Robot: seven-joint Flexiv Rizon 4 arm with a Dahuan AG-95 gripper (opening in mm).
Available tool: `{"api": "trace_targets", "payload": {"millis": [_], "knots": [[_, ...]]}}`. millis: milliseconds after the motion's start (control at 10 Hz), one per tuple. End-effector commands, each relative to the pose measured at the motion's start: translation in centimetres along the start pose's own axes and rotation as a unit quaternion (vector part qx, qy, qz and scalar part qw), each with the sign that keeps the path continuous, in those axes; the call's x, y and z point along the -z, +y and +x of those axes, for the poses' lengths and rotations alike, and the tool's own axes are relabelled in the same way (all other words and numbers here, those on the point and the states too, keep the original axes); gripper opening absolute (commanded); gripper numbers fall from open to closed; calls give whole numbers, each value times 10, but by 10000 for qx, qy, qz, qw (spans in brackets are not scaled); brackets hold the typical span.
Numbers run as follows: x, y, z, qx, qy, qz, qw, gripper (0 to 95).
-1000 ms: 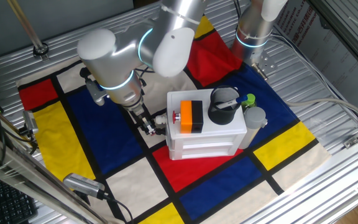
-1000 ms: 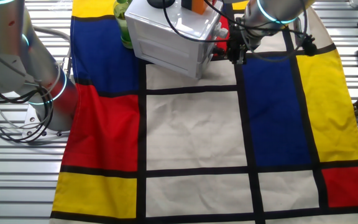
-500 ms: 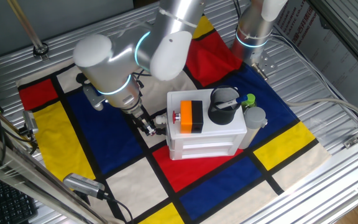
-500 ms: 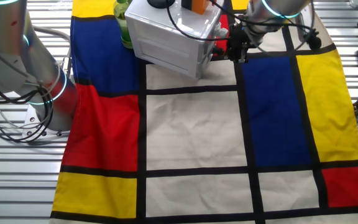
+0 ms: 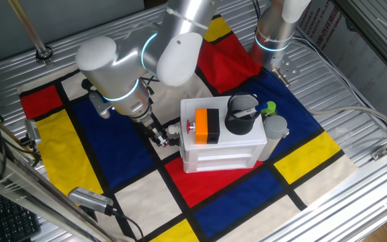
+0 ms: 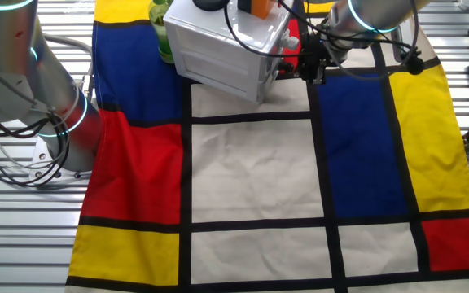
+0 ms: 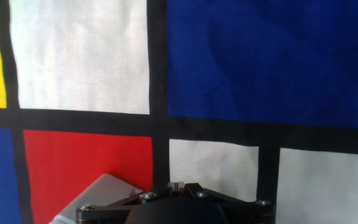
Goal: Use the gripper to push and close the drawer
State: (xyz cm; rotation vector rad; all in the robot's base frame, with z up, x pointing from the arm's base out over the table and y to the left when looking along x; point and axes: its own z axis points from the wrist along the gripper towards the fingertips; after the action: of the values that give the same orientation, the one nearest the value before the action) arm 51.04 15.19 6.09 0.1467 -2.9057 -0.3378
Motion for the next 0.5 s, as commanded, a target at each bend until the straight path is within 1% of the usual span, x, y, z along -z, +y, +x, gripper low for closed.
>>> {"api": "trace_targets", "payload": {"millis": [100,500], "knots": [[-1,2,0,-36,17,-6,10000,0],[-3,5,0,-31,8,-9,10000,0]]}}
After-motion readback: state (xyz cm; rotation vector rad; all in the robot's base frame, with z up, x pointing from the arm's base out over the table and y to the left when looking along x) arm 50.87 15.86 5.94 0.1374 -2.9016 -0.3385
